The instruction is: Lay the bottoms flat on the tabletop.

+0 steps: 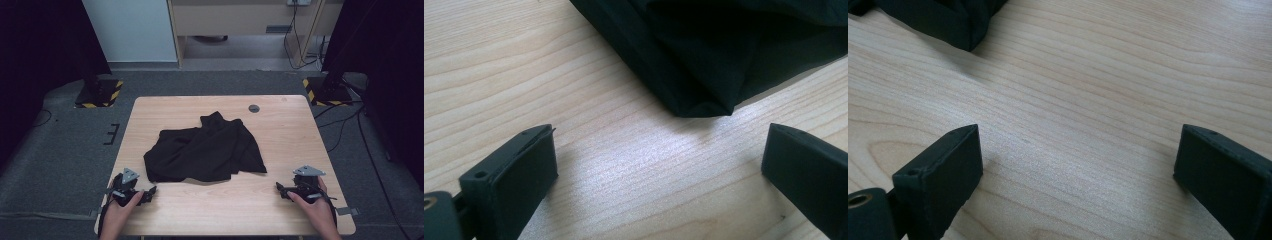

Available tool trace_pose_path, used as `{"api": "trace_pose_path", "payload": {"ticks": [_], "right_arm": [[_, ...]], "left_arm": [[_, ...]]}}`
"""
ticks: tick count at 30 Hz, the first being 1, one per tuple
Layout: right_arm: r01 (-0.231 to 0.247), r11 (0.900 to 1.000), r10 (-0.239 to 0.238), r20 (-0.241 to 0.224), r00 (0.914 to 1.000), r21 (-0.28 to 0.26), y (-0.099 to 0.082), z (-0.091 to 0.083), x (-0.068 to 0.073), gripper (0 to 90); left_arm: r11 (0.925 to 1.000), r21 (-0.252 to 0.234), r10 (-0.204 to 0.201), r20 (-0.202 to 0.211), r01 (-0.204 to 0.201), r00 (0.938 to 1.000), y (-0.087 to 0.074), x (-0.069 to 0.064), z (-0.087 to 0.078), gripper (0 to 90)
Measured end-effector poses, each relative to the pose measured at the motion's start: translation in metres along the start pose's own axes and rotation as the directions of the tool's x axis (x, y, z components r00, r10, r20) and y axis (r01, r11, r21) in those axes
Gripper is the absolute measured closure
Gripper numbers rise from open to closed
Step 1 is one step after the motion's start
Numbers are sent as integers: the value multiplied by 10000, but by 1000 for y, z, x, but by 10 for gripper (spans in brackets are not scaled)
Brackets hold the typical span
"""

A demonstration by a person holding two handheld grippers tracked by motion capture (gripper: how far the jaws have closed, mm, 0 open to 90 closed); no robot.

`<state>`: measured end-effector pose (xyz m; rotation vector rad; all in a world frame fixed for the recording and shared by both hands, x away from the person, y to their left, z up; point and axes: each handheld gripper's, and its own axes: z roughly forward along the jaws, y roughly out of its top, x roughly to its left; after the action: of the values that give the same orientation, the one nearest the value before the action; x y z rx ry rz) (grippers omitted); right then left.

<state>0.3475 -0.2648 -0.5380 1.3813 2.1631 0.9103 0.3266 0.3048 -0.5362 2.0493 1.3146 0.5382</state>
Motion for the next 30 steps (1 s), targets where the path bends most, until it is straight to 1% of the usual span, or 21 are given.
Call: {"api": "trace_pose_path", "payload": {"ticks": [5, 11, 12, 14, 15, 16, 17, 18, 19, 20, 21, 22, 23, 24, 25, 26, 27, 28, 29, 30], "right_arm": [[-69, 10000, 69, -8, 10000, 26, 1, 1, 1, 45], [-29, 10000, 29, -34, 10000, 31, 1, 1, 1, 48], [-122, 9999, 122, -15, 9999, -35, 1, 1, 1, 101], [-343, 9994, 342, -224, 9992, -46, 4, -1, -1, 189], [-355, 9994, 355, -440, 9984, 25, 7, -2, -2, 264], [-495, 9988, 496, -741, 9960, 31, 10, -2, -4, 329], [-559, 9984, 561, -975, 9937, 48, 14, -1, -4, 337], [-436, 9990, 440, -1136, 9926, 57, 19, 0, -5, 386], [-356, 9993, 344, -1237, 9917, -73, 24, 1, -4, 449], [-215, 9997, 198, -1350, 9907, -113, 29, 2, -4, 467], [-178, 9997, 155, -1405, 9900, -153, 36, 5, -4, 499], [-178, 9997, 155, -1405, 9900, -153, 36, 5, -4, 499], [95, 9996, -138, -1622, 9867, -275, 50, 11, -2, 570], [95, 9996, -138, -1622, 9867, -275, 50, 11, -2, 570], [455, 9982, -514, -1668, 9846, -390, 66, 16, 3, 650], [455, 9982, -514, -1668, 9846, -390, 66, 16, 3, 650], [717, 9962, -791, -1698, 9823, -493, 79, 21, 7, 705], [840, 9943, -936, -1610, 9825, -659, 86, 24, 10, 730], [862, 9939, -963, -1615, 9822, -681, 90, 27, 11, 733], [748, 9948, -856, -1682, 9820, -694, 95, 31, 12, 727]], "left_arm": [[10000, -8, 50, 43, -50, 10000, -1, -1, -1, 6], [9999, -27, 118, 56, -118, 9999, -2, -3, -2, 15], [9997, 79, 221, 131, -222, 9997, -1, -3, -4, 31], [9993, 132, 342, 44, -343, 9994, 1, -4, -6, 60], [9991, 198, 369, -6, -369, 9993, 3, -4, -8, 60], [9992, 145, 373, -42, -373, 9993, 6, -4, -9, 63], [9990, 79, 439, -41, -438, 9990, 10, -4, -11, 67], [9988, 45, 480, -97, -480, 9988, 15, -3, -13, 68], [9987, -40, 504, -170, -505, 9986, 20, -2, -14, 68], [9986, -120, 511, -200, -513, 9985, 25, -2, -16, 70], [9986, -120, 511, -200, -513, 9985, 25, -2, -16, 73], [9983, -140, 556, -219, -560, 9982, 32, -1, -17, 73], [9975, -153, 686, -357, -692, 9970, 39, 0, -17, 77], [9975, -153, 686, -357, -692, 9970, 39, 0, -17, 78], [9967, -42, 802, -441, -805, 9958, 46, 2, -17, 79], [9967, -42, 802, -441, -805, 9958, 46, 2, -17, 80], [9966, -51, 820, -435, -823, 9957, 49, 4, -17, 80], [9958, -22, 912, -571, -915, 9942, 52, 7, -15, 80], [9966, 22, 826, -616, -827, 9947, 54, 9, -13, 80], [9978, -12, 667, -563, -669, 9962, 55, 11, -11, 80]]}}
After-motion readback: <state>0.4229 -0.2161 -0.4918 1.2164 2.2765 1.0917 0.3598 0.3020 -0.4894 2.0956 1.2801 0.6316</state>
